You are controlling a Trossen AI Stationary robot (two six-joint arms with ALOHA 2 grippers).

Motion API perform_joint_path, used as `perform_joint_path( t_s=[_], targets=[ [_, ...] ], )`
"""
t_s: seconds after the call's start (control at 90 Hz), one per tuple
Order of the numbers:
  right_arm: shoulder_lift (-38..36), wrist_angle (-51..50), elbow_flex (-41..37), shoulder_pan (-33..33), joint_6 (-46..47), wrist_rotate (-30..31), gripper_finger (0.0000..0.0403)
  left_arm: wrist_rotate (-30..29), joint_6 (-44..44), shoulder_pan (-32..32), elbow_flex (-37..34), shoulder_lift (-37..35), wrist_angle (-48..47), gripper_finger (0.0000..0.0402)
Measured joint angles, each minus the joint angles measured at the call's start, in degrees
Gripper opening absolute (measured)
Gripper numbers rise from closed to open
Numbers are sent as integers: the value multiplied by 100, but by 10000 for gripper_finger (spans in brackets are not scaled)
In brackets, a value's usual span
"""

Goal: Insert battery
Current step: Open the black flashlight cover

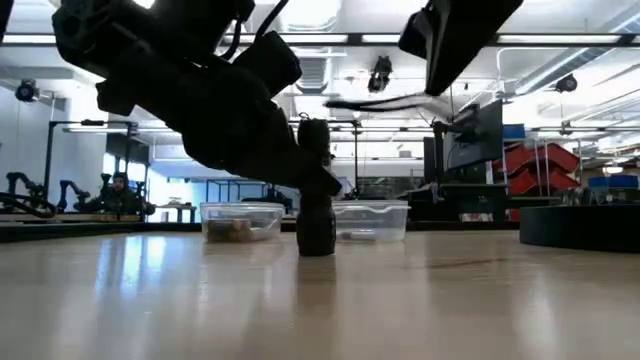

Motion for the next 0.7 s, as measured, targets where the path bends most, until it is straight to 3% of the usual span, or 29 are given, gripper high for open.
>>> perform_joint_path(
  t_s=[0.089, 0.233, 0.322, 0.7],
  targets=[
    [0, 299, 0, -10, -6, 126, 74, 0, 0, 0, 0, 0, 0, 100],
    [0, 1063, -40, -22, -72, 910, 140, -2, -22, 0, 0, 0, -9, 97],
    [78, 1535, -138, -99, -107, 998, 165, -5, -144, 2, 1, 0, -78, 103],
    [610, 2504, -400, -474, -205, 828, 180, -39, -599, 13, -2, -2, -278, 104]
  ],
)
